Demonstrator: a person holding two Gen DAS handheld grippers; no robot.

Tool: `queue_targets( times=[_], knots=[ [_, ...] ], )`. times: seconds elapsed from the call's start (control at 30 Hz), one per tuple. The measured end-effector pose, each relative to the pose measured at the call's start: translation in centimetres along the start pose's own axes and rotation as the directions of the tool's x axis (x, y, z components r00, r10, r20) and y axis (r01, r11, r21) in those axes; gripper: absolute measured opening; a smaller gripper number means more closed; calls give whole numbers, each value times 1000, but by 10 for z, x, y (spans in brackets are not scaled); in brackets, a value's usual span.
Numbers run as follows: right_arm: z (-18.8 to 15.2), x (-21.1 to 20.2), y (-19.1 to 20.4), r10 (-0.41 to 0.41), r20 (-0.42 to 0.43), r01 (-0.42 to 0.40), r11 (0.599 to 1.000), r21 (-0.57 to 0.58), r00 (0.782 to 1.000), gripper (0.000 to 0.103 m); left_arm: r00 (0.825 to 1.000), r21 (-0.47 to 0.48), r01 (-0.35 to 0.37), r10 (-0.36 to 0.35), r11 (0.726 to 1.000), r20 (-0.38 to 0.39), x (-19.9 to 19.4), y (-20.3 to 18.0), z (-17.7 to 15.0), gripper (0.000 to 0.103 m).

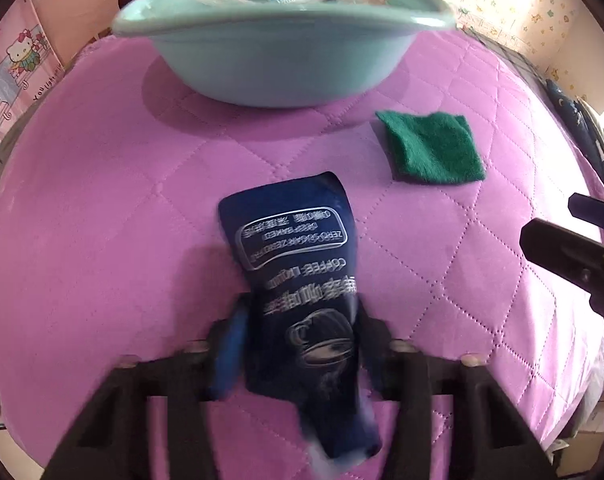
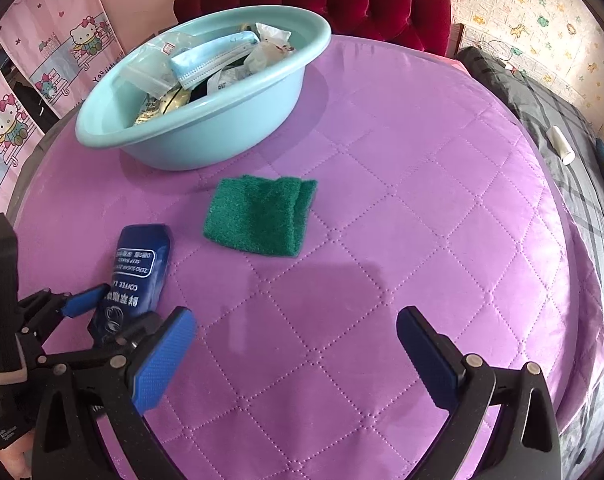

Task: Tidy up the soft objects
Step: 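Grasp the blue coffee pouch with the left gripper while the right gripper grasps the green pad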

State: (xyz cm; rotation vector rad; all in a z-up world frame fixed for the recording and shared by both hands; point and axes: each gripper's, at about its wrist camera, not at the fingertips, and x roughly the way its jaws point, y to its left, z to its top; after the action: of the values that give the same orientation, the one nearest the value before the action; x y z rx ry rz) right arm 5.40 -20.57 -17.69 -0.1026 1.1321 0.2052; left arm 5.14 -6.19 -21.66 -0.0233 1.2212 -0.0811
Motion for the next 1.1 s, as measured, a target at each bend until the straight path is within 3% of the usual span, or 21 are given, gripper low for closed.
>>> queue_targets(
  times=[0.07, 0.27, 0.4, 0.8, 1.03, 1.07, 1.1],
  knots=[
    [1, 1, 2, 4, 0, -4, 1000, -3, 1000, 103, 1000, 4, 11, -11, 1000, -6, -1, 2, 2, 43],
    [5, 3, 8, 13, -3, -13, 1000, -18, 1000, 103, 999, 1, 36, -36, 999, 16, -14, 11, 1, 41],
    [10, 7, 11, 21, -1, -21, 999, -28, 1000, 103, 999, 28, 10, -11, 1000, 40, -26, 13, 0, 41],
    [52, 46, 25, 38, -21, -39, 998, -39, 999, 103, 998, 13, 8, -9, 1000, 69, -44, 33, 5, 42],
    [71, 71, 29, -3, -46, 1, 999, -34, 999, 102, 998, 8, 13, -13, 1000, 68, -44, 37, 7, 42],
    [72, 72, 29, -7, -51, 5, 999, -34, 999, 96, 998, 9, 13, -13, 1000, 68, -46, 37, 6, 42],
    [72, 73, 29, -12, -54, 10, 999, -32, 998, 76, 998, 12, 13, -14, 1000, 67, -46, 37, 6, 42]
  ],
)
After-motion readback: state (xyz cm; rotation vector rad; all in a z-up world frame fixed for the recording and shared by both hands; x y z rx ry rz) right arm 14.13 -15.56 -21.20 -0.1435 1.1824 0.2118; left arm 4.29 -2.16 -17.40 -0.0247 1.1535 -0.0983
